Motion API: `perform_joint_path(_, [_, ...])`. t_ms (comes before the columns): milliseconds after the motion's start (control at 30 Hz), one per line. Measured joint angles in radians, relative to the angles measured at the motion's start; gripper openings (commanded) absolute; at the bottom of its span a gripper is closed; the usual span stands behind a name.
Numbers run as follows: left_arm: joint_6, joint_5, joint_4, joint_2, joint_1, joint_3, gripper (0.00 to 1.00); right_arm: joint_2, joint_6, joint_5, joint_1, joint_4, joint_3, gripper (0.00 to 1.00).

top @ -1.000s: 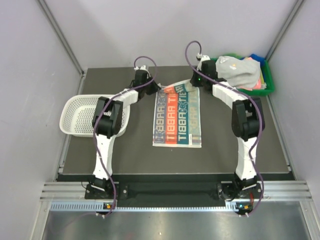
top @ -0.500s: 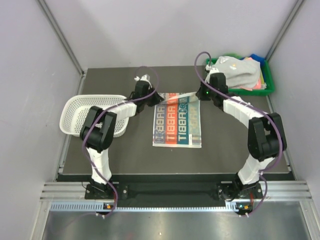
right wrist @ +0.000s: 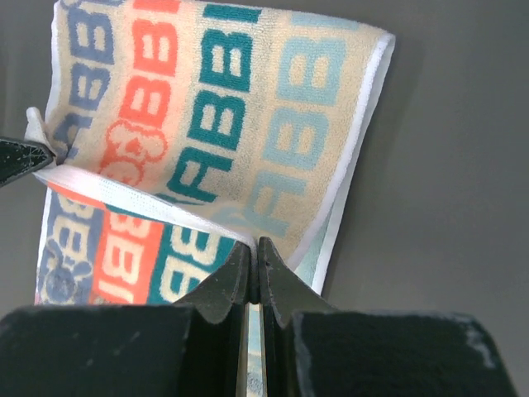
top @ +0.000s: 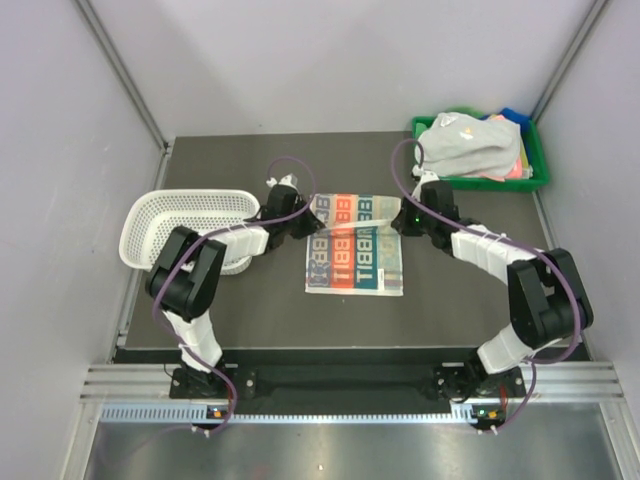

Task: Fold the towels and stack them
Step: Fold the towel

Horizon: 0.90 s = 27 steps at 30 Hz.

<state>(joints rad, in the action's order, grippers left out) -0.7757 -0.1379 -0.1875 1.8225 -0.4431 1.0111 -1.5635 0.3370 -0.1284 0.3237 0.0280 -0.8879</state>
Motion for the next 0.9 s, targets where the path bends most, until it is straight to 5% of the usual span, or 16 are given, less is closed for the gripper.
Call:
perform_joint_path(433, [-0.006, 0.022, 0.000, -0.093, -0.007, -0.141, 0.40, 0.034, 0.020, 0.013, 0.008, 0.043, 0.100, 0.39])
perform_joint_path(633, [-0.008, 0.019, 0.017, -0.195, -0.007, -0.179, 0.50, 0.084, 0.043, 0.031, 0.014, 0.034, 0.140, 0.44])
perform_joint_path(900, [-0.034, 0.079, 0.119, -0.258, -0.012, -0.168, 0.51, 0.111, 0.107, 0.123, 0.110, 0.008, 0.148, 0.43])
